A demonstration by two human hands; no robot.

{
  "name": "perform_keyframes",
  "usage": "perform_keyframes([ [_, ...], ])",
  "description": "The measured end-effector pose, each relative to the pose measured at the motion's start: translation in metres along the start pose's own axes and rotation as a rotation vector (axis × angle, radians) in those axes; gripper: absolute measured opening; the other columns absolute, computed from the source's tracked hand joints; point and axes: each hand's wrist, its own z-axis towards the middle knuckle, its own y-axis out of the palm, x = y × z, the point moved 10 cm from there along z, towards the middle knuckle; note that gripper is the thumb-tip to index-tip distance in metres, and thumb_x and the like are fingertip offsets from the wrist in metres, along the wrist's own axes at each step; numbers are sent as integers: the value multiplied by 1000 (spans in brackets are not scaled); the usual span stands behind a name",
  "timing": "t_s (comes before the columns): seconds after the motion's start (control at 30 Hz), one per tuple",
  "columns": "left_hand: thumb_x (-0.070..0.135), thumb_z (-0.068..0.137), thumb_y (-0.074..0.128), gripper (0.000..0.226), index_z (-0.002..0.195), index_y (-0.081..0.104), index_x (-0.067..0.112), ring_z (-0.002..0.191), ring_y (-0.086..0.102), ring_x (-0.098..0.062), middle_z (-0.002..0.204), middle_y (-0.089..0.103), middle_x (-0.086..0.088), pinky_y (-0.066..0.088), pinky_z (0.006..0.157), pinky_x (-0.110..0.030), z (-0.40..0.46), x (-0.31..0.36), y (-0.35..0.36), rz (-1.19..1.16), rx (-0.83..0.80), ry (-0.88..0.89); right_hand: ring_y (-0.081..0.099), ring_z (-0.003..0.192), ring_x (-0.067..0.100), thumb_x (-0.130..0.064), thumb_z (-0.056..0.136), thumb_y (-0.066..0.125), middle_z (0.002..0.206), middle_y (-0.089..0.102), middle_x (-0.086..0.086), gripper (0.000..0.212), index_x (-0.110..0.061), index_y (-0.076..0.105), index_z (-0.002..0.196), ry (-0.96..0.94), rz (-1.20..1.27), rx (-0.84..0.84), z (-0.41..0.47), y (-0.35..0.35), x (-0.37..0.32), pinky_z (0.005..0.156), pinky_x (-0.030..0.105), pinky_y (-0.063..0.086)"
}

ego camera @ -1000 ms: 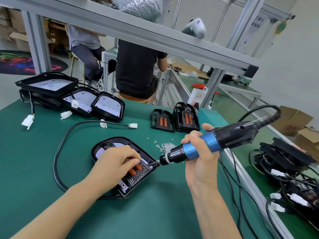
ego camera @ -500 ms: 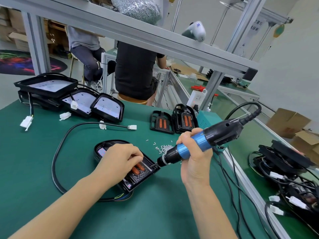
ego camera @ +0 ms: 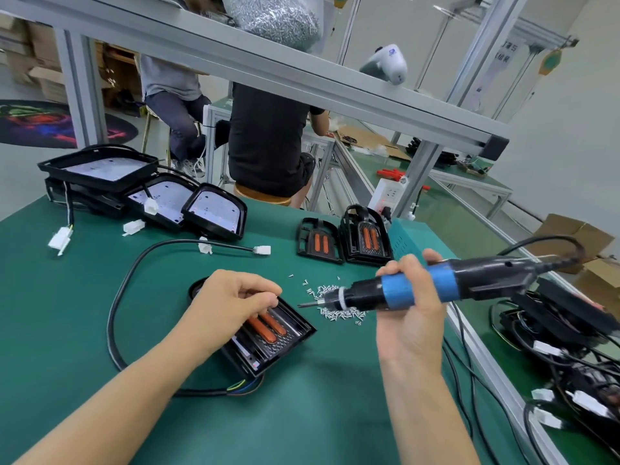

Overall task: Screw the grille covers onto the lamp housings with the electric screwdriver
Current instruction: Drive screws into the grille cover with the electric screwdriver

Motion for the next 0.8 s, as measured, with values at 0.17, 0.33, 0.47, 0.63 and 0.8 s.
perform_keyframes([
  [0.17,-1,79,69,17,73,75,14,58,58,-12,73,70,-19,50,57,-16,-8,5,0,-274,-15,-33,57,62,10,-5,75,67,69,56,-6,30,-24,53,94,23,213,-62,-5,20,-14,70,24,52],
  [0.33,-3,81,64,14,79,73,7,55,58,-10,73,71,-11,50,54,-16,-15,4,-2,-502,-17,-69,57,63,9,-10,67,70,69,56,-6,34,-23,54,95,22,267,-110,-10,40,-18,71,23,52],
  [0.47,4,74,66,9,80,73,6,56,58,-9,73,71,-11,50,55,-16,-18,7,-5,-596,-20,-69,56,62,9,-7,69,68,68,55,-6,34,-22,53,96,25,259,-101,-13,45,-14,69,24,52],
  [0.63,13,65,69,12,74,77,10,57,59,-9,74,71,-11,50,55,-16,-20,10,-8,-602,-40,-45,57,61,8,-5,72,63,67,56,-6,30,-23,54,96,33,252,-104,-14,52,-8,69,23,53],
  [0.8,14,65,70,14,76,77,12,58,60,-10,75,71,-12,50,56,-17,-21,8,-12,-583,-49,-38,56,62,8,-7,70,65,69,55,-6,32,-23,54,95,38,259,-129,-14,59,-3,68,23,53],
])
